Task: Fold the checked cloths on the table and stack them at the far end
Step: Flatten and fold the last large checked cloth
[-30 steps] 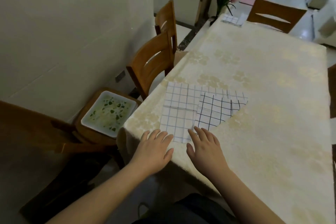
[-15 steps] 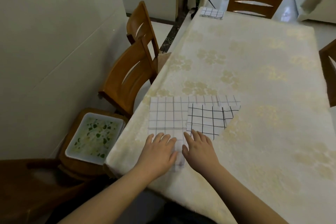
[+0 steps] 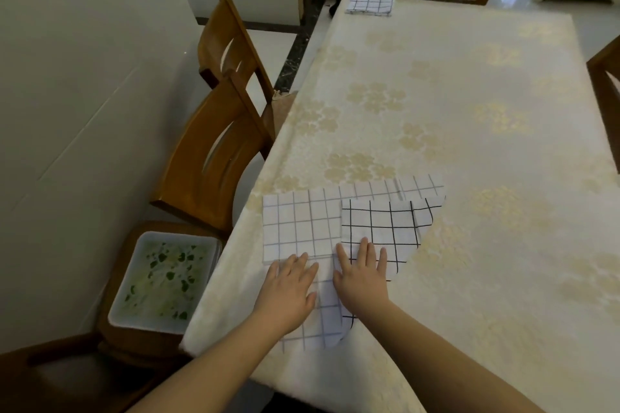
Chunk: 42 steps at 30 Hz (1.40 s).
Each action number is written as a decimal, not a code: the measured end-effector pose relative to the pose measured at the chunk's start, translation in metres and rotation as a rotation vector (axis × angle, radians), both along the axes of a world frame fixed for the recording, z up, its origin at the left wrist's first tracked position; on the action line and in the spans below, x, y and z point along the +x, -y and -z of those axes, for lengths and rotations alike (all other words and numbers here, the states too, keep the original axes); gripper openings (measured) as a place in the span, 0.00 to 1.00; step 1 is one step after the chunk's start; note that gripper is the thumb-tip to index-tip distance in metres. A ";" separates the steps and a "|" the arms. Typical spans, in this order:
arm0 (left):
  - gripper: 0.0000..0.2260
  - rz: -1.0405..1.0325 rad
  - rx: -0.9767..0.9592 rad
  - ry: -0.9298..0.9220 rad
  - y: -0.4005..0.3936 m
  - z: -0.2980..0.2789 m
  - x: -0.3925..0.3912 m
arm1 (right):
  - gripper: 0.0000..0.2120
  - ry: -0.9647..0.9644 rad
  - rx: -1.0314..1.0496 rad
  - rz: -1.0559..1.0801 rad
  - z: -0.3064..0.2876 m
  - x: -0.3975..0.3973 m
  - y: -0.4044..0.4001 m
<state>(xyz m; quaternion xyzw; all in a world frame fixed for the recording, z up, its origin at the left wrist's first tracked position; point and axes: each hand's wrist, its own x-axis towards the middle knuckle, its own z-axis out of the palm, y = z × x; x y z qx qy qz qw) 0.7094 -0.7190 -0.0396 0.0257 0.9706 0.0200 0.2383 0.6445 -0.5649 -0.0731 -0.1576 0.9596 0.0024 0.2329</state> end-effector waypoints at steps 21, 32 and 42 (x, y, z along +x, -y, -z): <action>0.34 0.270 0.001 0.028 -0.005 0.052 -0.029 | 0.28 -0.234 -0.472 0.701 -0.024 0.050 -0.110; 0.37 0.389 0.073 -0.012 -0.028 0.057 -0.024 | 0.31 -0.311 -0.505 1.068 -0.011 0.078 -0.170; 0.25 0.456 0.120 -0.251 -0.051 0.054 -0.060 | 0.35 -0.105 -0.269 0.400 0.012 0.078 -0.083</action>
